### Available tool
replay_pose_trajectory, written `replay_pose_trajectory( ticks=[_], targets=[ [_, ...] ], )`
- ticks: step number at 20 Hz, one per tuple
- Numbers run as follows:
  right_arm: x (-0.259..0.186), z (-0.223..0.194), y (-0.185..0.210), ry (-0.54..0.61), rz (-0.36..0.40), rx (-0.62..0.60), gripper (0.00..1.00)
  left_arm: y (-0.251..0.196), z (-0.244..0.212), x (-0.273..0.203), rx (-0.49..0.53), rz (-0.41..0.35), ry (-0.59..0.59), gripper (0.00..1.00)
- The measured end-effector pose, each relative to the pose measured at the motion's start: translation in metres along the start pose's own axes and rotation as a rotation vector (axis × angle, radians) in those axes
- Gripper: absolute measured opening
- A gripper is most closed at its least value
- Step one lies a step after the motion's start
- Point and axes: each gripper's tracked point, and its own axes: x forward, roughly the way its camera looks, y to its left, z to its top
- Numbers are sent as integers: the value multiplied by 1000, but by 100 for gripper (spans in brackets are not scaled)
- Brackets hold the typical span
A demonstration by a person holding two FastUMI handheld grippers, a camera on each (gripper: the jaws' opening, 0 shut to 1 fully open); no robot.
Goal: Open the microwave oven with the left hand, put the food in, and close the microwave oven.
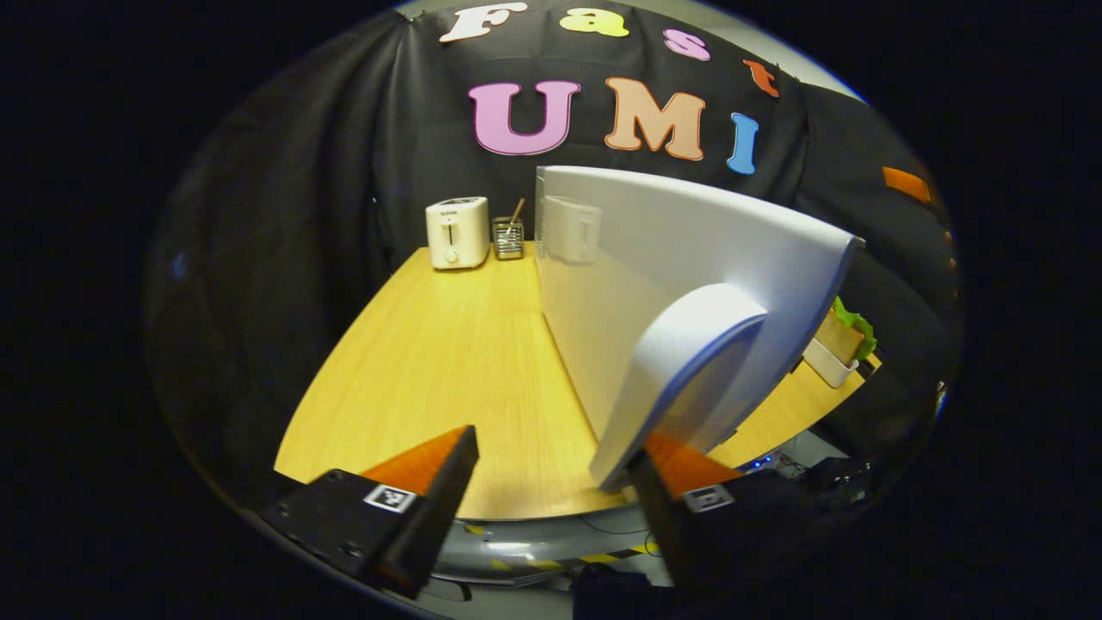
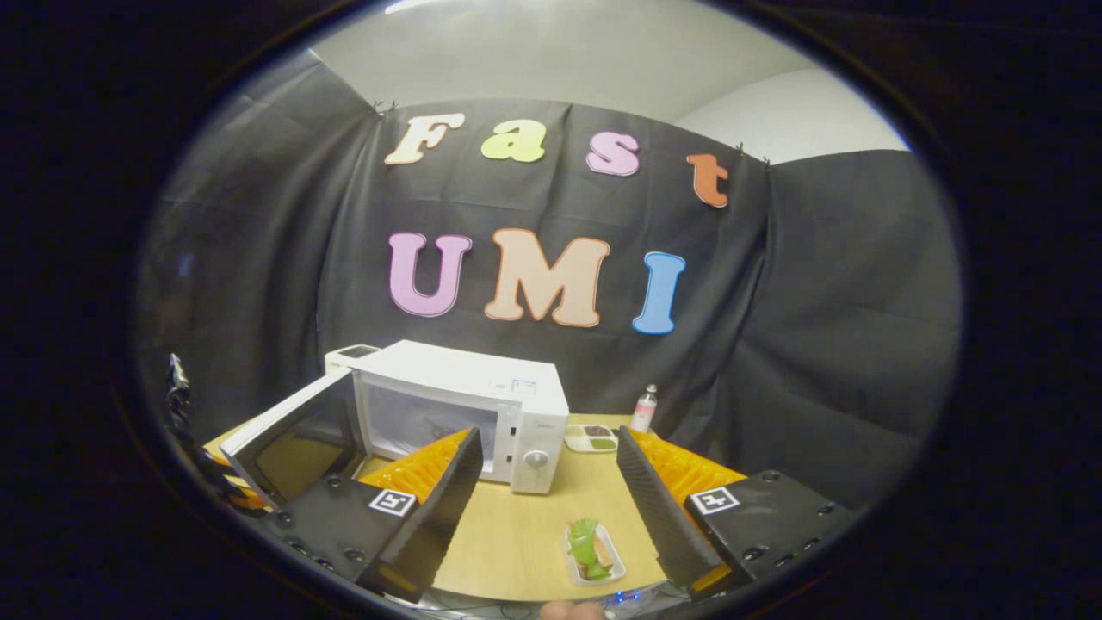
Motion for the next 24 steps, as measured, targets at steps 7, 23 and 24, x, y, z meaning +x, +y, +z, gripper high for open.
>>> replay_pose_trajectory(
  ticks=[7, 23, 24],
  targets=[
    [10, -21, -4, 43, -2, -35, 97, -4, 36, -41, 21, -12, -73, 100],
    [75, -195, -60, 350, -35, 61, 100, -49, 241, -70, 96, 37, -447, 98],
    [77, -210, -63, 389, -30, 45, 100, -58, 249, -66, 67, 20, -455, 98]
  ],
)
